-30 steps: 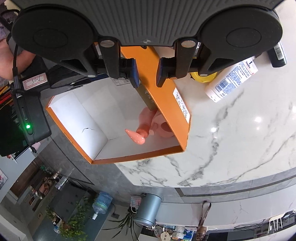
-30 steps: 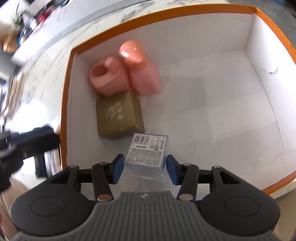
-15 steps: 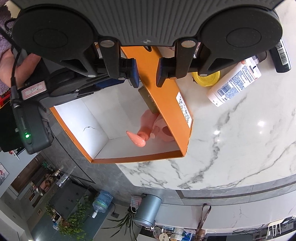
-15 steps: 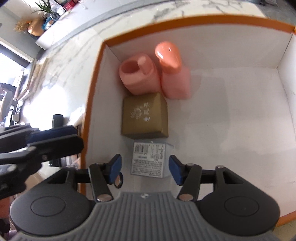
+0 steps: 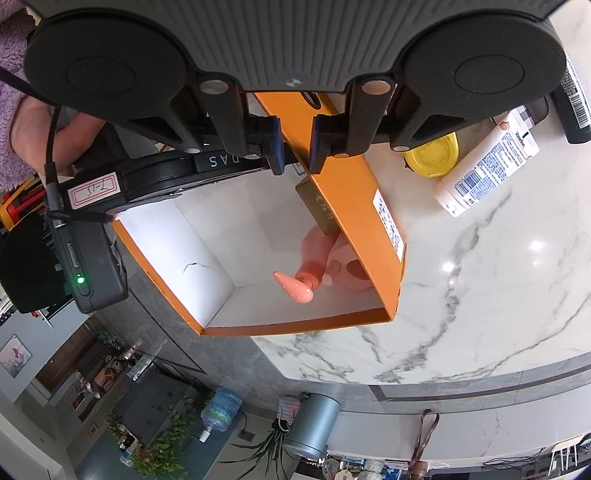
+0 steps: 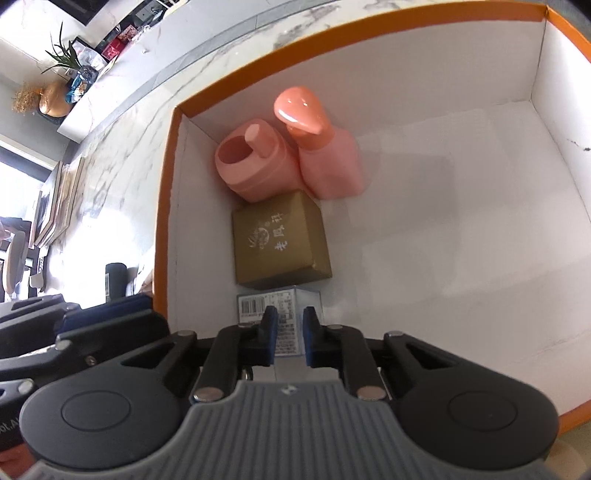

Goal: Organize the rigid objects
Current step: 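Move both tools over the items beside the orange box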

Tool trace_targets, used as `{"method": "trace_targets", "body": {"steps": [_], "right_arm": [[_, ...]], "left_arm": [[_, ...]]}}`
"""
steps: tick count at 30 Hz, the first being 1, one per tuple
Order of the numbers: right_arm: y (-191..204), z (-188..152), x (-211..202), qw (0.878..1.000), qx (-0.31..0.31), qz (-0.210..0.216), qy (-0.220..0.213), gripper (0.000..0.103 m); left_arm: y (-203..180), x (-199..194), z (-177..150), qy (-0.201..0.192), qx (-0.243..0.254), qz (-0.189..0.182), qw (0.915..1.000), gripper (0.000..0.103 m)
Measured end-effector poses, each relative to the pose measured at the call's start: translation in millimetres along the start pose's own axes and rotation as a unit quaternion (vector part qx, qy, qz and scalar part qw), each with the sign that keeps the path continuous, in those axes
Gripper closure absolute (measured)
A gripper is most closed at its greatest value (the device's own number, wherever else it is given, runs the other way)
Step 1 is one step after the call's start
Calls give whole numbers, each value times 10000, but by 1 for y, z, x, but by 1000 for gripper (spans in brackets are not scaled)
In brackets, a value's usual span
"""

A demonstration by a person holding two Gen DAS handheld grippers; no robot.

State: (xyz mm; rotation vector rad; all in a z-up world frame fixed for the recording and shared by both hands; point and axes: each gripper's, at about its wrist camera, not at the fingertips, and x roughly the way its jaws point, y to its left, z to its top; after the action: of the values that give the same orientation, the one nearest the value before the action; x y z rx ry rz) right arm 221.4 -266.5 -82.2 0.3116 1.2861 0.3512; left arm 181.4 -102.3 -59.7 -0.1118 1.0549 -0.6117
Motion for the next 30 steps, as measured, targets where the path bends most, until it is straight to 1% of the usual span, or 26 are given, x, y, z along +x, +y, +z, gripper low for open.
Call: {"method": "trace_targets", "body": {"steps": [3, 6, 11, 14, 16, 18, 21, 23, 27, 30], "right_arm": [[3, 0, 3, 10000, 61, 8, -14, 88], [3, -2, 6, 9994, 322, 47, -104, 88], [9, -7, 5, 9979, 534, -102, -359, 88], [7, -7, 5, 9977, 579, -71, -333, 88], [5, -8, 1, 9973, 634, -46, -373, 83], [7, -11, -7, 9968, 569, -92, -550, 82], [16, -15, -22, 9958, 411, -33, -821, 76], [28, -20, -34, 9941, 253, 6, -1052, 68], [55, -33, -54, 9880, 16, 198, -1531, 67], [81, -47, -61, 9842, -236, 260, -1737, 67]], "left_arm": [[1, -1, 0, -16, -7, 98, 10000, 87], [5, -4, 0, -26, -37, 194, 9998, 87], [6, -5, 0, -5, -75, 213, 9997, 87], [4, -11, 0, -48, -72, 245, 9997, 87], [3, -20, 0, -146, -37, 297, 9994, 87], [4, -32, 1, -278, -68, 368, 9989, 87], [8, -55, -3, -524, -134, 629, 9966, 87], [13, -71, -8, -702, -220, 783, 9942, 86], [31, -102, -23, -995, -625, 1127, 9866, 80], [45, -119, -37, -1065, -892, 1391, 9805, 76]]}}
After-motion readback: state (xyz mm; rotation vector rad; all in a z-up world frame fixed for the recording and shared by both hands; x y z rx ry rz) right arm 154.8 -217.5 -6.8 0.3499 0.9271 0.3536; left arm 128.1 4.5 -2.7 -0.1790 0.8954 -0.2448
